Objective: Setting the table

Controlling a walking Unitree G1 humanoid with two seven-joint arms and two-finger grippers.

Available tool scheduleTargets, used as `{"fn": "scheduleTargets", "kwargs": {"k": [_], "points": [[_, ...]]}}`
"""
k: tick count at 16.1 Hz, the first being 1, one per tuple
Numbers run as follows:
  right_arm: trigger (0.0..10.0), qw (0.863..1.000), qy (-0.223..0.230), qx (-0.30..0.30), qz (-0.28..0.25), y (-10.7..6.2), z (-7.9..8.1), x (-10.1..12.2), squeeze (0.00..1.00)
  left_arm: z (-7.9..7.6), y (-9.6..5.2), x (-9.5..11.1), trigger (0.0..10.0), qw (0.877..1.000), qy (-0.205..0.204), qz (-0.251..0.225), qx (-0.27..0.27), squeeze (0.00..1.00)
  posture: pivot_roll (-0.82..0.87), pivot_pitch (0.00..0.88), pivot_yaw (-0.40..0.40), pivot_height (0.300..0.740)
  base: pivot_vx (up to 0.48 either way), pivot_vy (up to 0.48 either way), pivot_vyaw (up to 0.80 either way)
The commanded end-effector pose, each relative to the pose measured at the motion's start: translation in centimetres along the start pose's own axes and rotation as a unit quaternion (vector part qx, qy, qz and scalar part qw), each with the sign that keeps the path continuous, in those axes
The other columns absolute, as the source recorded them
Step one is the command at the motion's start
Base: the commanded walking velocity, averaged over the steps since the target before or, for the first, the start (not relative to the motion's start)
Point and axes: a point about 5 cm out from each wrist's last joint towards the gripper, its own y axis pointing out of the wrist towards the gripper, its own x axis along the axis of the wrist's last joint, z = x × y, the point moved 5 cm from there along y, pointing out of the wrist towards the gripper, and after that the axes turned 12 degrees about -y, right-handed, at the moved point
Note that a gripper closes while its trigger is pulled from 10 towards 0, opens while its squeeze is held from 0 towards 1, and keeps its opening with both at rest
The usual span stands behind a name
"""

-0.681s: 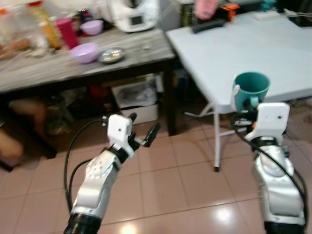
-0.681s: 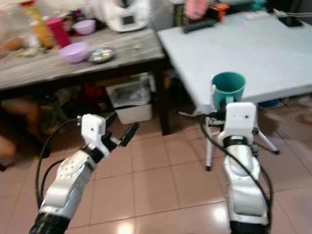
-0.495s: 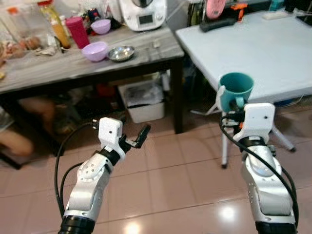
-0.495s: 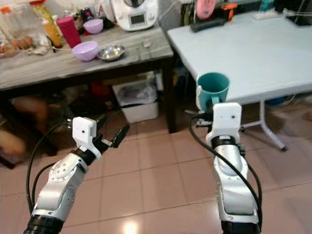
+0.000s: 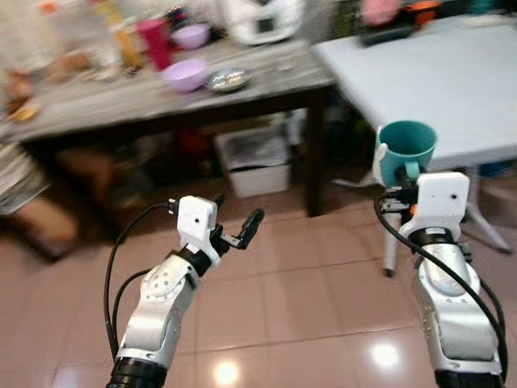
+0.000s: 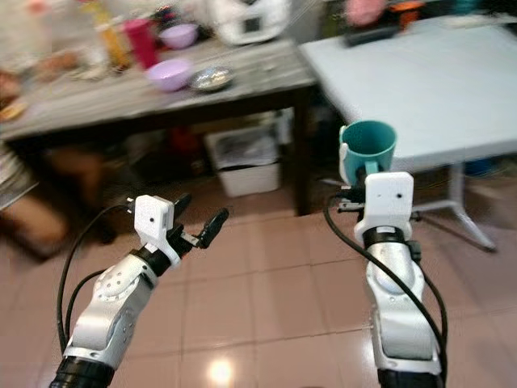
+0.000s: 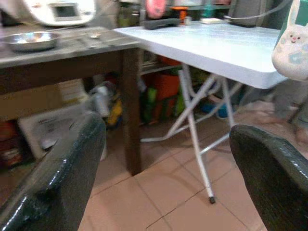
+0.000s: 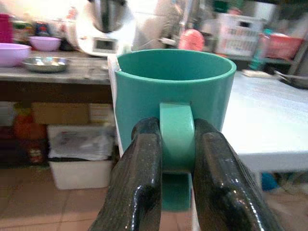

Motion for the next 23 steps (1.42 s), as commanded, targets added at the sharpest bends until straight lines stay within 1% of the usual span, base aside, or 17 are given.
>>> {"fn": "scheduleTargets", "kwargs": {"k": [1, 2, 7, 10, 16, 19, 21, 23], "points": [[10.0, 1.000, 0.007, 0.006, -0.023, 0.1, 0.5, 1.2, 0.00, 0.5, -0.2, 0.3, 10.0, 1.000, 0.008, 0.002, 0.003, 0.00, -0.25, 0.051, 0.137, 0.740, 0.315, 0.000, 0.80], [10.0, 1.000, 0.007, 0.006, -0.022, 0.0, 0.5, 1.1, 0.00, 0.4, -0.2, 0.2, 10.0, 1.000, 0.008, 0.004, 0.002, 0.00, -0.25, 0.051, 0.136, 0.740, 0.322, 0.000, 0.63], [10.0, 1.000, 0.009, 0.006, -0.020, 0.1, 0.5, 1.0, 0.00, 0.3, -0.1, 0.1, 10.0, 1.000, 0.008, 0.005, -0.001, 0.00, -0.25, 0.046, 0.136, 0.740, 0.324, 0.000, 0.00], [10.0, 1.000, 0.003, 0.007, -0.024, 0.1, 0.6, 1.2, 0.00, 0.3, -0.1, 0.1, 10.0, 1.000, 0.007, 0.004, -0.002, 0.00, -0.25, 0.044, 0.136, 0.740, 0.321, 0.000, 0.00], [10.0, 1.000, 0.004, 0.006, -0.023, 0.0, 0.6, 1.2, 0.00, 0.2, -0.1, 0.1, 10.0, 1.000, 0.007, 0.007, -0.004, 0.00, -0.25, 0.048, 0.137, 0.740, 0.322, 0.000, 0.60], [10.0, 1.000, 0.006, 0.005, -0.020, -0.2, 0.6, 1.0, 0.00, 0.7, -0.1, 0.6, 10.0, 1.000, 0.020, -0.005, 0.019, 0.00, -0.25, 0.049, 0.137, 0.740, 0.308, 0.000, 0.18], [10.0, 1.000, 0.007, 0.005, -0.019, -0.4, 0.7, 1.0, 0.00, 1.2, -0.1, 1.6, 10.0, 0.998, 0.027, -0.025, 0.042, 0.00, -0.26, 0.051, 0.137, 0.740, 0.296, 0.000, 0.00], [10.0, 1.000, 0.009, 0.007, -0.018, -0.6, 1.1, 1.0, 0.00, 0.7, -0.1, 1.7, 10.0, 0.999, 0.018, -0.027, 0.033, 0.00, -0.25, 0.050, 0.137, 0.740, 0.306, 0.000, 0.00]]}}
